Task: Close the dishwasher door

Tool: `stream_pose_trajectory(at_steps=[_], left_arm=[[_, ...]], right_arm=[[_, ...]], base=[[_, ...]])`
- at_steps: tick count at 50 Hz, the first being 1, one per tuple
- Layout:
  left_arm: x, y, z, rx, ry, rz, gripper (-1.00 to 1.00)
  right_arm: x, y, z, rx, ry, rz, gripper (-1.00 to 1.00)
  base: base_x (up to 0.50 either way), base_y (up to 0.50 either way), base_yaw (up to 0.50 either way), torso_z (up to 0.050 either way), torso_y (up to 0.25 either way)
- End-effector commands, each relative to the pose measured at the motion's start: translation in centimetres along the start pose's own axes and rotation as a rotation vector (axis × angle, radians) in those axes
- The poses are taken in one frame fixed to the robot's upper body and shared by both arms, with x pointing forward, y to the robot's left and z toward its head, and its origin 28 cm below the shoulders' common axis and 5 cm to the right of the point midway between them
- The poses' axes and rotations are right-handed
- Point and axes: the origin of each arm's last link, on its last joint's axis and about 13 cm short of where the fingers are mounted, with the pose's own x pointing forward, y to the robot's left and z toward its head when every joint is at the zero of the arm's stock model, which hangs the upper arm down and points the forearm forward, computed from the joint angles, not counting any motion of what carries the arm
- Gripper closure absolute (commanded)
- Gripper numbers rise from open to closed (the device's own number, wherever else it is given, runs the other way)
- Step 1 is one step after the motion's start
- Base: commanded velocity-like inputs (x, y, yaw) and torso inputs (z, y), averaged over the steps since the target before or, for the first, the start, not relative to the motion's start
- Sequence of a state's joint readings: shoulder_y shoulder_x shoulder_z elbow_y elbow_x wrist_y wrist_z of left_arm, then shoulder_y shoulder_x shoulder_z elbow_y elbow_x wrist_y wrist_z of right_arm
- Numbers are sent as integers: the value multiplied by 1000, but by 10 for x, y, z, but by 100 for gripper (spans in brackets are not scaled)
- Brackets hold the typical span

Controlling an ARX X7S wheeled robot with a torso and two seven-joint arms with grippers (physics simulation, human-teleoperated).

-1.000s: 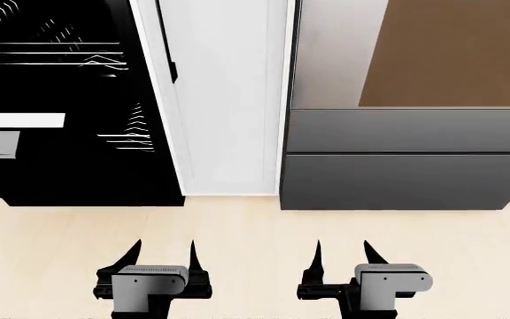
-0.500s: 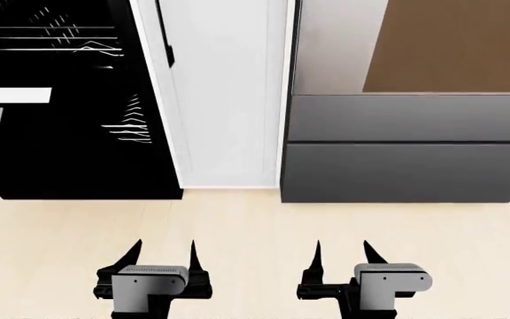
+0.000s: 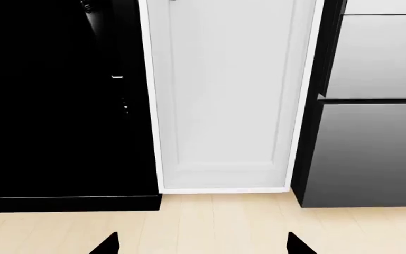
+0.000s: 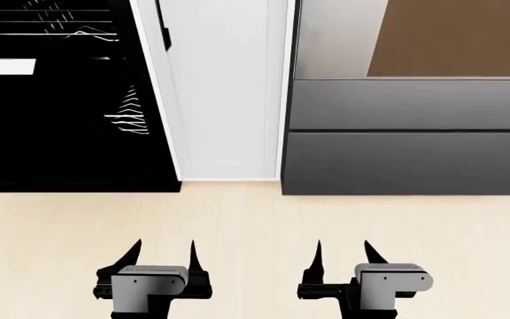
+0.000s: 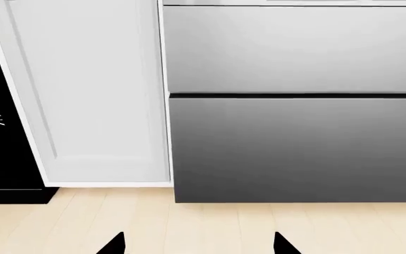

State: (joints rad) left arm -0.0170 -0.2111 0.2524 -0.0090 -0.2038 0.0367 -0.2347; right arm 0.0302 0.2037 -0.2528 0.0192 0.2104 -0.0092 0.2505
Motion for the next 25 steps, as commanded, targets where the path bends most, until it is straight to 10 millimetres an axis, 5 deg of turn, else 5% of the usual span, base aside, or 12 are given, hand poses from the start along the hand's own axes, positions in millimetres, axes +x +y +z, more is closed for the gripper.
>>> stream_pose_trajectory(at_steps=[1, 25], left_arm=[[0, 0, 0, 0, 1, -1, -100], [0, 0, 0, 0, -1, 0, -100]], right_arm=[[0, 0, 0, -1, 0, 1, -100], [0, 0, 0, 3, -2, -3, -100]], base=[[0, 0, 0, -50, 0], [0, 0, 0, -50, 0]])
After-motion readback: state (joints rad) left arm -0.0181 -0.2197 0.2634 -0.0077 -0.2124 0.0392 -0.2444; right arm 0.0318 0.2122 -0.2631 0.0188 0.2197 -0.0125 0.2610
